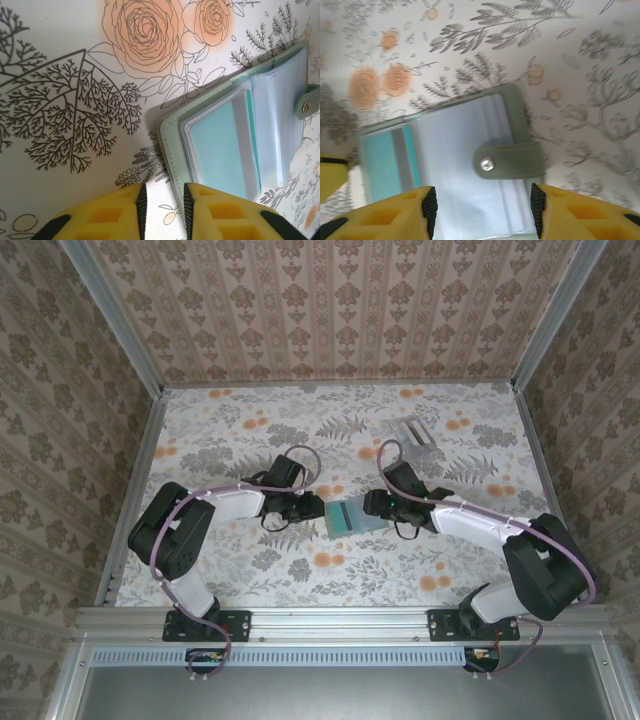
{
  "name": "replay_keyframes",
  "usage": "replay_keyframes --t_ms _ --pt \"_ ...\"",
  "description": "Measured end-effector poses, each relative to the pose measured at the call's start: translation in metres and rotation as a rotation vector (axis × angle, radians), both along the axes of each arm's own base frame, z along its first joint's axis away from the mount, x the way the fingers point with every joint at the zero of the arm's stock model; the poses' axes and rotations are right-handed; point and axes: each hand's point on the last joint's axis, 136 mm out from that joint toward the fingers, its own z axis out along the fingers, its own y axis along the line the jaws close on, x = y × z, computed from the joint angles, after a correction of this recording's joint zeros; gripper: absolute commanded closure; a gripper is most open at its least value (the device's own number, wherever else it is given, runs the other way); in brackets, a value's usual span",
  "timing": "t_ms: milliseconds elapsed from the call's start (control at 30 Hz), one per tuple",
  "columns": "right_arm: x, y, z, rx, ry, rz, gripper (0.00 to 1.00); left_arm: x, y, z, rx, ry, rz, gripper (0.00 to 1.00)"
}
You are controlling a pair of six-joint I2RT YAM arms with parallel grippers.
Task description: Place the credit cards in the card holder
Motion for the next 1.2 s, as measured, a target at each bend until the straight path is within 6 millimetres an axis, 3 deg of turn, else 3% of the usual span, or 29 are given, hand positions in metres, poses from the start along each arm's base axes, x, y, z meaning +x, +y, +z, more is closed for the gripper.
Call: replay_keyframes --t_ms 367,533,633,867,1200 --pt "-0.003 0.003 -0.026 -0.252 0.098 0.219 0.35 -0.007 0.002 -0.004 0.0 0.022 -0.011 0.68" --pt "0.006 -0.001 -0.039 -0.358 0.115 0.243 0.34 -0.007 0.002 -0.004 0.0 0.022 -0.012 0.71" --pt "0.012 -0.004 -0.038 -0.396 0.097 0.237 0.37 -0.009 0.0 -0.004 0.0 0.022 -0.019 0.71" --pt "0.017 -0.012 -0.036 -0.433 0.081 0.232 0.53 -0.013 -0.004 -0.004 -0.001 0.022 -0.033 0.71" --pt "0.034 -0.021 -0.031 -0.457 0.03 0.224 0.65 -0.014 -0.009 -0.002 -0.01 0.01 -0.045 0.71"
